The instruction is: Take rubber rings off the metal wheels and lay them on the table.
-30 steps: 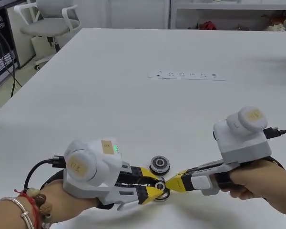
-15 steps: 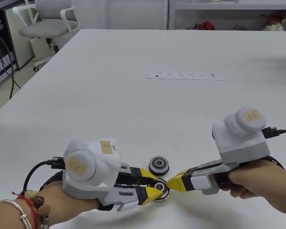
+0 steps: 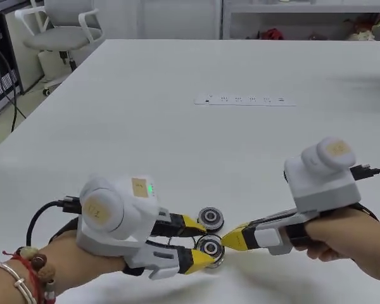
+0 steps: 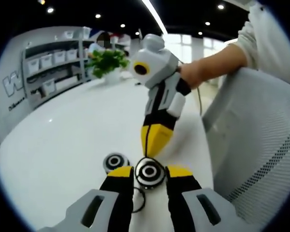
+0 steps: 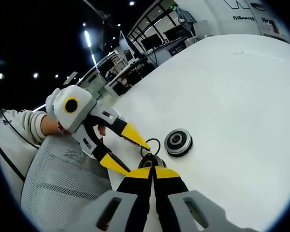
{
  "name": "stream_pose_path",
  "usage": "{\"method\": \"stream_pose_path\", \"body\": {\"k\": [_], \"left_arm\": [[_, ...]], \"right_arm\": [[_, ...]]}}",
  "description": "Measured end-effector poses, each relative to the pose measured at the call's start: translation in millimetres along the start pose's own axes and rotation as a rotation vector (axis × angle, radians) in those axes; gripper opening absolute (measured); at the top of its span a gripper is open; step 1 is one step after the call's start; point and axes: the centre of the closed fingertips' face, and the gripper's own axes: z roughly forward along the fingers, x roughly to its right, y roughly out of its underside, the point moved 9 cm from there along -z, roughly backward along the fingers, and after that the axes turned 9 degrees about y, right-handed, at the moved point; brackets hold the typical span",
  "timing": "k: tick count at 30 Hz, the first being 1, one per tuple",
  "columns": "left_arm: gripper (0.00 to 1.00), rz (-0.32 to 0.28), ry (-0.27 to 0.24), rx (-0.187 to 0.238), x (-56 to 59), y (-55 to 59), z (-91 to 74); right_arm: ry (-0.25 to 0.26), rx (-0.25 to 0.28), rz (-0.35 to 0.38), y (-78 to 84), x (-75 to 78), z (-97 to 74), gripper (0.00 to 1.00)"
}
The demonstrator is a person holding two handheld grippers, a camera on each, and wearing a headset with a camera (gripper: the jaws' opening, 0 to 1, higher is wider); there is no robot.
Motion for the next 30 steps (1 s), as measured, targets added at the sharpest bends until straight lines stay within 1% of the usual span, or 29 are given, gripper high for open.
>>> {"method": "stream_pose_path", "body": {"k": [3, 7, 10, 12, 18, 23, 26, 30], "left_arm": [[0.32, -0.009, -0.014, 0.021, -4.4, -1.8, -7.9], [0.39, -0.026, -0.012, 0.046, -5.0, -3.7, -19.1], [0.43, -0.036, -0.009, 0.050, -3.9, -4.3, -25.8], [0.44, -0.028, -0.012, 0.047, -3.0, -5.4, -29.2], [0.51, -0.011, -0.024, 0.054, -2.5, -9.5, -34.9], [0.55, 0.018, -0.028, 0.039, 0.8, -12.8, -36.3], [0.59, 0.024, -0.025, 0.049, 1.7, -15.3, -37.4], [0.65, 0.015, -0.034, 0.082, 0.5, -19.4, -41.4]], "right_arm": [[0.002, 0.009, 0.007, -0.9, -1.6, -2.0, 0.00], [-0.001, 0.029, 0.027, -3.4, -2.5, -5.3, 0.00], [0.001, 0.045, 0.033, -5.3, -2.6, -7.7, 0.00], [0.001, 0.052, 0.041, -6.1, -1.8, -8.4, 0.00], [0.002, 0.069, 0.048, -8.0, -1.2, -10.7, 0.00], [-0.001, 0.089, 0.056, -10.5, -0.9, -12.9, 0.00], [-0.004, 0.105, 0.059, -12.7, -1.5, -14.5, 0.00], [-0.009, 0.127, 0.063, -16.0, -3.5, -16.7, 0.00]]}}
